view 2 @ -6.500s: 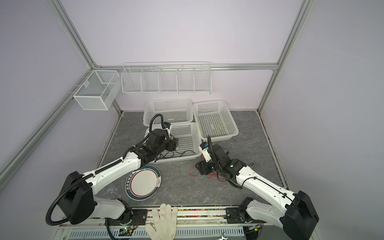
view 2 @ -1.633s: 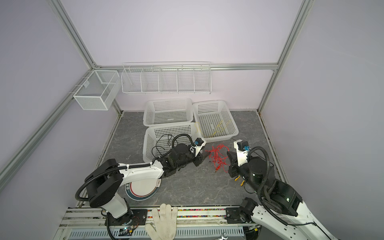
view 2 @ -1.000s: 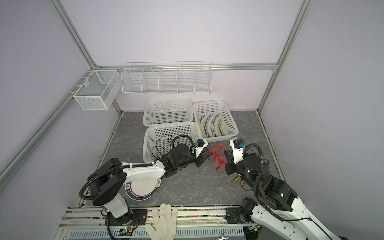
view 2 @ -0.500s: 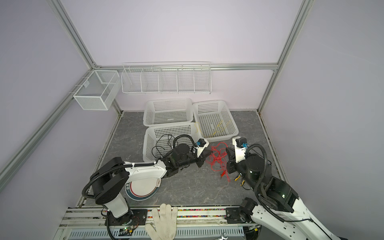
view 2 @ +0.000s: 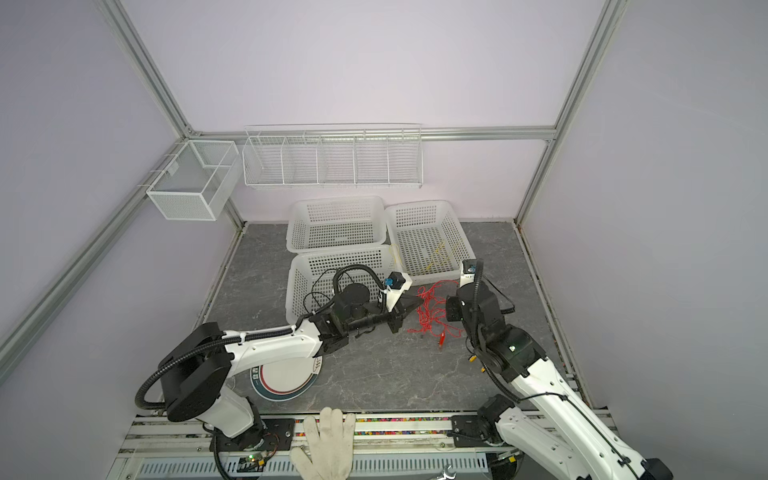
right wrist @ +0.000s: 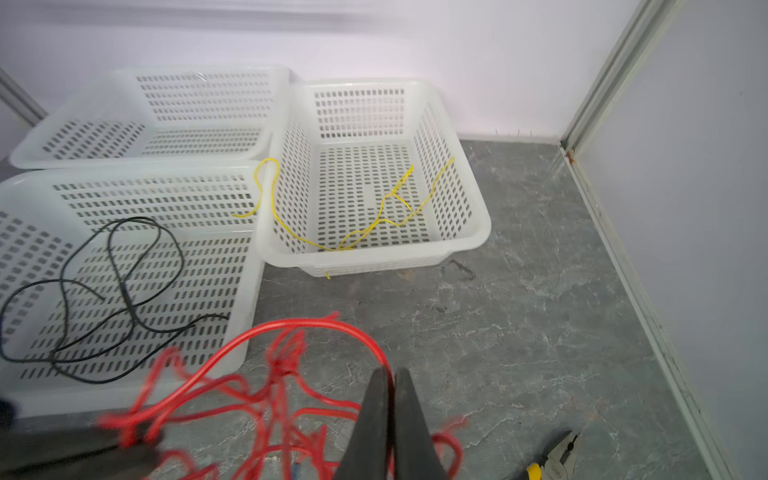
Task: Untangle the cables
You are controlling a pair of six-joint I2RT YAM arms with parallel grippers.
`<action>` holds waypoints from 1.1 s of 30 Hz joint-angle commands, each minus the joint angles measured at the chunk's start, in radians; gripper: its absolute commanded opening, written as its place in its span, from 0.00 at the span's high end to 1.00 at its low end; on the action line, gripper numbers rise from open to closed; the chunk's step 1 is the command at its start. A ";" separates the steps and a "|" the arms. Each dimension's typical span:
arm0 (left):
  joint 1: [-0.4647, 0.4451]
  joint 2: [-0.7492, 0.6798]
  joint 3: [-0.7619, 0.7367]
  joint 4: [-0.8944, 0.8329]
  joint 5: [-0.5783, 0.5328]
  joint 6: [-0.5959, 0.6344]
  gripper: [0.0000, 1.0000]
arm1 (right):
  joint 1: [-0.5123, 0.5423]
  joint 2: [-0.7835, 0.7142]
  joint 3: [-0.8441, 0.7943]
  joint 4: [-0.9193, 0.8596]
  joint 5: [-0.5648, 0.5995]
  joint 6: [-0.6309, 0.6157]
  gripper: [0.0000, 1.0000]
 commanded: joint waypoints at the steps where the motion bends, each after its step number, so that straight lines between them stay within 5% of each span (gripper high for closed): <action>1: -0.001 -0.063 -0.010 0.002 0.028 -0.003 1.00 | -0.080 0.043 -0.045 0.044 -0.115 0.077 0.94; 8: -0.002 -0.090 0.001 -0.121 0.052 0.040 1.00 | -0.175 0.071 -0.079 0.097 -0.235 0.104 0.94; 13: -0.002 -0.040 0.018 -0.127 0.049 0.027 1.00 | -0.173 0.012 -0.078 0.194 -0.463 0.043 0.94; 23: -0.003 0.023 0.058 -0.141 0.056 0.016 1.00 | -0.167 -0.051 -0.033 0.158 -0.525 0.029 0.94; 33: -0.003 0.001 0.012 -0.135 -0.059 0.039 0.58 | -0.168 -0.194 0.019 0.104 -0.592 -0.034 0.94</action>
